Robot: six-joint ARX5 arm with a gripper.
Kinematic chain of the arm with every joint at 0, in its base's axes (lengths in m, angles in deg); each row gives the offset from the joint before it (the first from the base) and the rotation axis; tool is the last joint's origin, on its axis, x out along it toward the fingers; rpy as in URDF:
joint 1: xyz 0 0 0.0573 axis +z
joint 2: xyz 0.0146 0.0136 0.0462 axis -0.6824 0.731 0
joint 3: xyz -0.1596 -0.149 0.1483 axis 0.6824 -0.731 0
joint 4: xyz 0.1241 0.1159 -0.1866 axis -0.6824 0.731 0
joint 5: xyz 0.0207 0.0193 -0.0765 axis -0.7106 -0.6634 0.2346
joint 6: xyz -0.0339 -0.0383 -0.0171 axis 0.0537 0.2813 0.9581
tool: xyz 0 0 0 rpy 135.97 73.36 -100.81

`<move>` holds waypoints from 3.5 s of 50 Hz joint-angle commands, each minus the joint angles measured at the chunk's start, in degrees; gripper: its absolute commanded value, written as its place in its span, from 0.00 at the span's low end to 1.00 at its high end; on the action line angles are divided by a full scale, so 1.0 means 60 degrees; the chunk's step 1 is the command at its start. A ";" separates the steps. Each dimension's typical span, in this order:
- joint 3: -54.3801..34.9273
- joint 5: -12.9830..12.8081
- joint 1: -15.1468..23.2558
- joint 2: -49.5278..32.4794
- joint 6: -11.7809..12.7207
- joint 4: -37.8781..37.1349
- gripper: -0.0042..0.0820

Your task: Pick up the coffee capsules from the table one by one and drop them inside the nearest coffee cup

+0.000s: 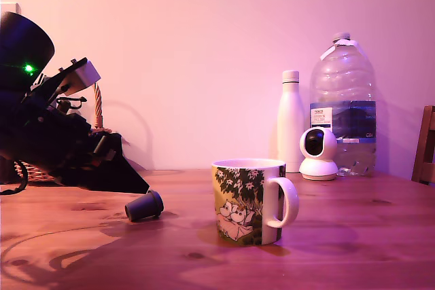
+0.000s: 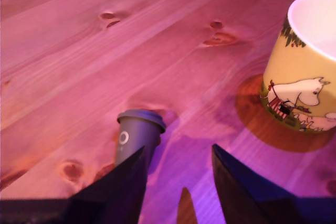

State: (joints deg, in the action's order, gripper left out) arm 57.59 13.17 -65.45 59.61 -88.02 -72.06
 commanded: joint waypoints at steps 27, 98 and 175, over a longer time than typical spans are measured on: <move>-0.0051 -0.0040 0.0040 -0.0066 0.0259 -0.0131 0.45; -0.1177 0.1432 0.1122 0.1552 0.0022 -0.4054 0.69; 0.0933 0.1359 0.0769 0.3869 -0.0007 -0.3501 0.27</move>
State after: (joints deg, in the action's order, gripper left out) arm 63.43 21.30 -60.64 81.47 -87.65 -93.40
